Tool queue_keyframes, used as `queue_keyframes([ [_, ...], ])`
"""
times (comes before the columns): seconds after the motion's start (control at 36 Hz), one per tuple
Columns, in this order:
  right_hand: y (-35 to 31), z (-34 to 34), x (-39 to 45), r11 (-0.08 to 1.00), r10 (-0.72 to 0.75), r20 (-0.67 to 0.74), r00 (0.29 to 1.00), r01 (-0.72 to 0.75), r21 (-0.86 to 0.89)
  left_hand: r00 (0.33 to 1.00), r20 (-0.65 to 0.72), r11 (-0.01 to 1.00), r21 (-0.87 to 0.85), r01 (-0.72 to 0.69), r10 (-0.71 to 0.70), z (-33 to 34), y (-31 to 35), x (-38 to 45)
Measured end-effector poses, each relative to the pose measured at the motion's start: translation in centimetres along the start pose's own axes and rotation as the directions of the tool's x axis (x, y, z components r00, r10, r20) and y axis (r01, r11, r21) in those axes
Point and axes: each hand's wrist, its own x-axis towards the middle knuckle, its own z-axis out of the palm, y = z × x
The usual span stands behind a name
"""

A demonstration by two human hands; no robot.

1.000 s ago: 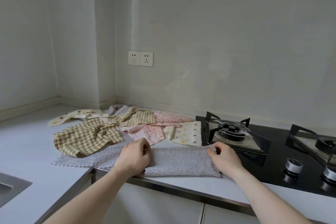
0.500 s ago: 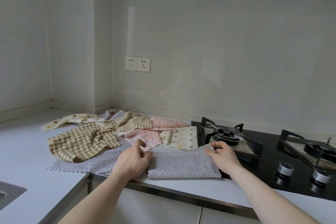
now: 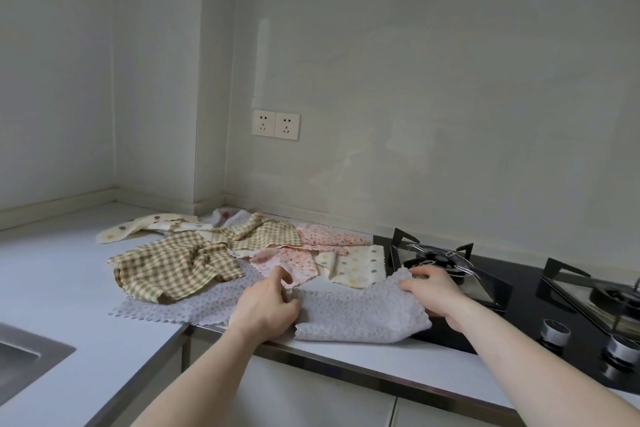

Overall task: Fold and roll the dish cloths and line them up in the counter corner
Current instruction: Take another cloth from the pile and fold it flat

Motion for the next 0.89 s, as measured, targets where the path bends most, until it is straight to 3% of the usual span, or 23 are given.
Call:
queue_keyframes([
  [0.33,-5.9,4.7,-2.0,0.988,-0.096,0.111,0.989,0.082,0.131,0.998,0.036,0.995,-0.084,0.05,-0.047,-0.5,0.1,-0.1],
  [0.61,-8.2,10.2,-3.7,0.99,-0.14,0.196,0.971,0.13,0.062,0.996,0.027,0.989,-0.119,0.093,-0.09,-1.0,0.6,-0.4],
  [0.81,-7.5,11.5,-3.9,0.995,-0.098,0.395,0.913,0.083,0.057,0.992,-0.05,0.981,-0.16,0.106,-0.115,-1.1,0.6,-0.4],
  [0.89,-6.6,10.2,-3.3,0.982,-0.183,0.331,0.926,0.158,0.1,0.99,-0.082,0.978,-0.185,0.1,-0.117,-1.1,0.5,-0.3],
])
